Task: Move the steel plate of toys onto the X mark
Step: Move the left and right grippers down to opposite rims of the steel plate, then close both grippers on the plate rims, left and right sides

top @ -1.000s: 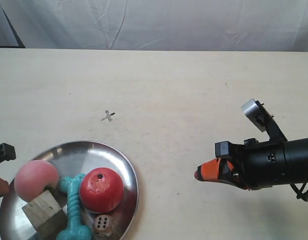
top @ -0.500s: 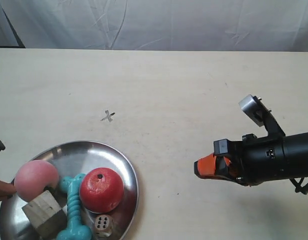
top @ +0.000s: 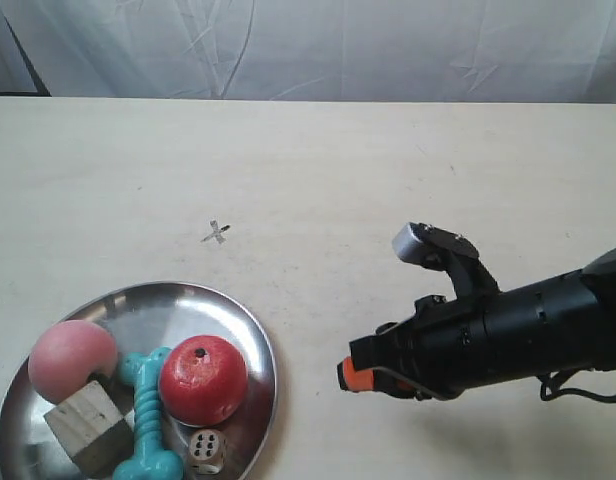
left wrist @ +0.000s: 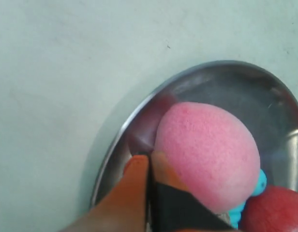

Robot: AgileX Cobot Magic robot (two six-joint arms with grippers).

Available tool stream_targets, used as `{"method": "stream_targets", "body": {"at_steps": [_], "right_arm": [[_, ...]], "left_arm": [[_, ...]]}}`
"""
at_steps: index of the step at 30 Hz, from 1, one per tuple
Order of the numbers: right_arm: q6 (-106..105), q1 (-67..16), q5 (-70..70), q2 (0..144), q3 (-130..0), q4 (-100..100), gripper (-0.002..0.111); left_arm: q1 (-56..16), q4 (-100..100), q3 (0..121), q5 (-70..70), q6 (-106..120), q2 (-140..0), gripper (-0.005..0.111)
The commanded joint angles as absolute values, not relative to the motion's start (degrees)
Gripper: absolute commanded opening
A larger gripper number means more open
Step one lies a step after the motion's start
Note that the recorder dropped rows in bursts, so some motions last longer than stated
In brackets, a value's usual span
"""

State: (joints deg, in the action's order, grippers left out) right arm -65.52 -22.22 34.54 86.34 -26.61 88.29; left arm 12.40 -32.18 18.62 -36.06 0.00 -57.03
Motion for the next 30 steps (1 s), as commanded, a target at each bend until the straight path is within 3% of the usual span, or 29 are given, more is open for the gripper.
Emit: {"method": "stream_targets", "body": {"at_steps": [1, 9, 20, 30], "right_arm": [[-65.44, -22.39, 34.18, 86.49, -29.29, 89.01, 0.025], [-61.17, -22.39, 34.94, 88.99, -32.11, 84.83, 0.025], [-60.7, -22.39, 37.7, 95.71, -32.95, 83.38, 0.025], [-61.42, -22.39, 39.63, 100.69, -35.2, 84.37, 0.025]], "left_arm": [[12.55, -30.06, 18.88, -32.37, 0.0, -57.45, 0.0], [12.55, -30.04, 18.88, -30.84, 0.0, -65.21, 0.001], [12.55, -30.63, 18.98, -32.02, 0.31, -71.96, 0.037], [12.44, -31.65, 18.98, -30.71, 5.05, -72.19, 0.038]]}}
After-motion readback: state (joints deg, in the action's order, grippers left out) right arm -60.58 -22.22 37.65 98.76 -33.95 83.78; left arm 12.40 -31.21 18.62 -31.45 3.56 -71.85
